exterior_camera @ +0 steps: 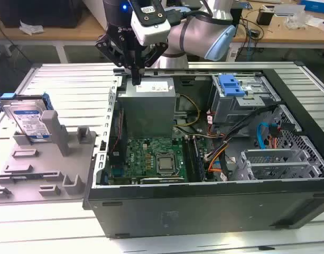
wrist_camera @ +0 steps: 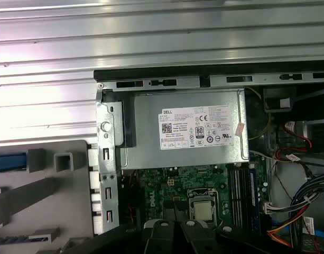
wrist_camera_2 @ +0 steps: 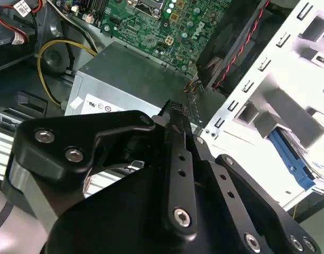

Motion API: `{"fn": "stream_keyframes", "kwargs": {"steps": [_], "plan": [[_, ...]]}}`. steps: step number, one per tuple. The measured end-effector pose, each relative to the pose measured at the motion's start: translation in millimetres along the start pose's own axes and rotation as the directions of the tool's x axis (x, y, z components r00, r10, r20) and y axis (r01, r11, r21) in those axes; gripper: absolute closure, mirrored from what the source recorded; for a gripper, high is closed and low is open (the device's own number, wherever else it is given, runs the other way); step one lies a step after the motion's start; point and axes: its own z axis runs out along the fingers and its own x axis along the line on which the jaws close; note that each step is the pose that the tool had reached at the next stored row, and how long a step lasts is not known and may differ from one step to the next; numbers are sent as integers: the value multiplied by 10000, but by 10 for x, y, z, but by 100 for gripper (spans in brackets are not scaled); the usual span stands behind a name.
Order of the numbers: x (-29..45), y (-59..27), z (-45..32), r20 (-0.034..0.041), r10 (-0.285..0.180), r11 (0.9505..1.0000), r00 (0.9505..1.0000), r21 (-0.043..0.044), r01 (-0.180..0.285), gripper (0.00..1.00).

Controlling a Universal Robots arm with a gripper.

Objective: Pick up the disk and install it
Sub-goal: 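Reach for the disk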

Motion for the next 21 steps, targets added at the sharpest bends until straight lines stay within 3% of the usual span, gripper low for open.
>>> {"fn": "stream_keyframes", "kwargs": {"steps": [15, 21], "plan": [[0, 0, 0, -1, 1, 10000, 10000, 0, -1, 89], [180, -4, -3, 2, 39, 10000, 10000, 1, -39, 89]]}}
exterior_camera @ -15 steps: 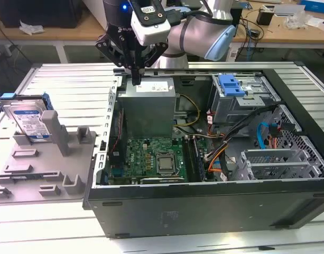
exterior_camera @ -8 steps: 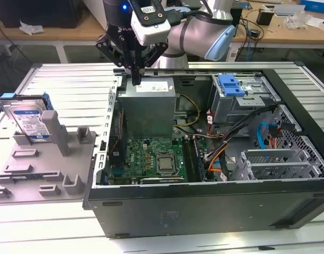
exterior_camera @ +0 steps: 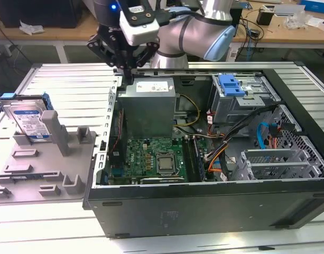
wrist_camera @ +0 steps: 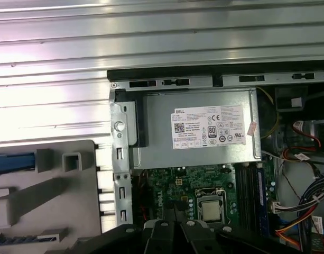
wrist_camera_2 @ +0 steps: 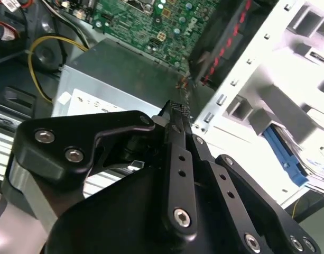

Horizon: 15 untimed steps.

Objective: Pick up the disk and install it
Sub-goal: 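Reach for the disk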

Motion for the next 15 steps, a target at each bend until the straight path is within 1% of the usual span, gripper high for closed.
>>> {"fn": "stream_keyframes", "kwargs": {"steps": [3, 4, 5, 6, 8, 9, 11, 12, 14, 15], "plan": [[86, 7, -1, 1, 29, 10000, 10000, 1, -29, 89], [131, 11, -1, 1, 43, 10000, 10000, 2, -43, 89], [222, 19, -2, 3, 75, 10000, 10000, 2, -75, 89], [268, 22, -2, 3, 86, 10000, 10000, 3, -86, 89], [329, 27, -3, 4, 101, 9999, 9999, 3, -101, 89], [376, 30, -3, 4, 113, 9999, 9999, 3, -113, 89], [441, 35, -3, 5, 123, 9999, 9999, 4, -123, 89], [493, 39, -4, 5, 127, 9999, 9999, 4, -127, 89], [555, 46, -4, 3, 129, 9999, 9999, 4, -129, 89], [601, 50, -4, 2, 129, 9999, 9999, 4, -129, 89]]}}
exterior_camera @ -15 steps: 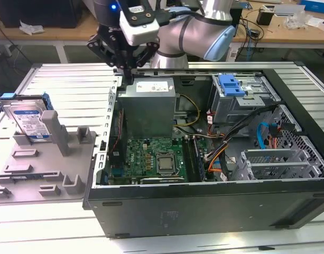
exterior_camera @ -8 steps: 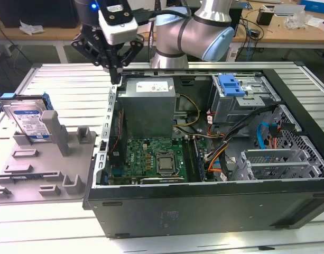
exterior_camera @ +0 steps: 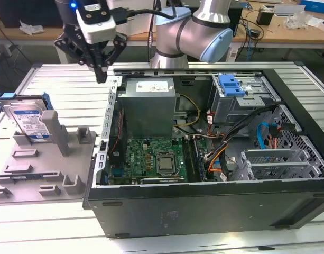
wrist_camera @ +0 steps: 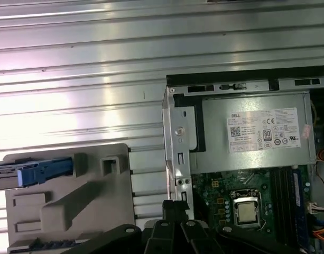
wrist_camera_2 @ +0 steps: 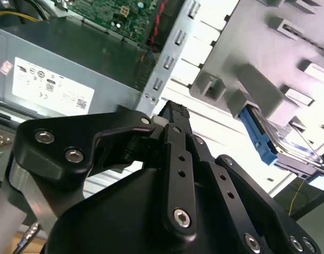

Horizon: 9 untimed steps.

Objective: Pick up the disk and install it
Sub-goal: 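Reach for the disk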

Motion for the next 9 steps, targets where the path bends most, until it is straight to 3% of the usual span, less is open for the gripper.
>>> {"fn": "stream_keyframes", "kwargs": {"steps": [5, 9], "plan": [[159, 14, -1, -4, 9, 10000, 10000, 0, -9, 89], [375, 33, -2, -14, 24, 10000, 10000, 2, -24, 89]]}}
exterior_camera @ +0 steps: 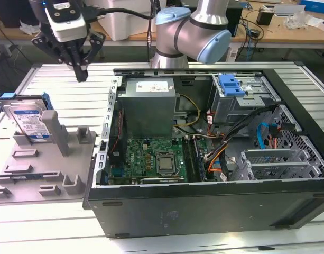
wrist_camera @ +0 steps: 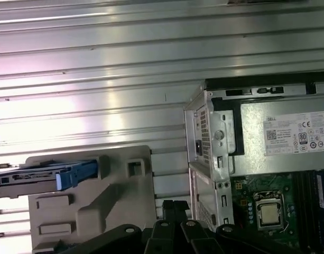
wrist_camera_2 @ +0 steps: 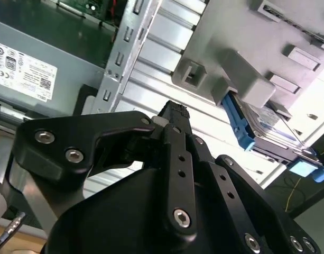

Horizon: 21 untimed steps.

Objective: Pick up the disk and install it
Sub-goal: 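Reach for the disk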

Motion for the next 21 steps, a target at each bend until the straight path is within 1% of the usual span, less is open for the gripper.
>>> {"fn": "stream_keyframes", "kwargs": {"steps": [1, 4, 7, 12, 14, 15, 17, 19, 21], "plan": [[44, 4, 0, -2, 4, 10000, 10000, 0, -4, 89], [141, 12, 0, -8, 10, 10000, 10000, 1, -10, 89], [297, 26, 1, -14, 21, 10000, 10000, 2, -21, 89], [451, 42, 5, -16, 32, 10000, 10000, 2, -32, 89], [550, 53, 7, -18, 40, 10000, 10000, 3, -40, 89], [621, 60, 8, -19, 45, 10000, 10000, 3, -45, 89], [697, 67, 11, -19, 49, 10000, 10000, 3, -49, 89], [811, 78, 14, -20, 61, 10000, 10000, 4, -61, 89], [872, 84, 17, -19, 66, 10000, 10000, 3, -66, 89]]}}
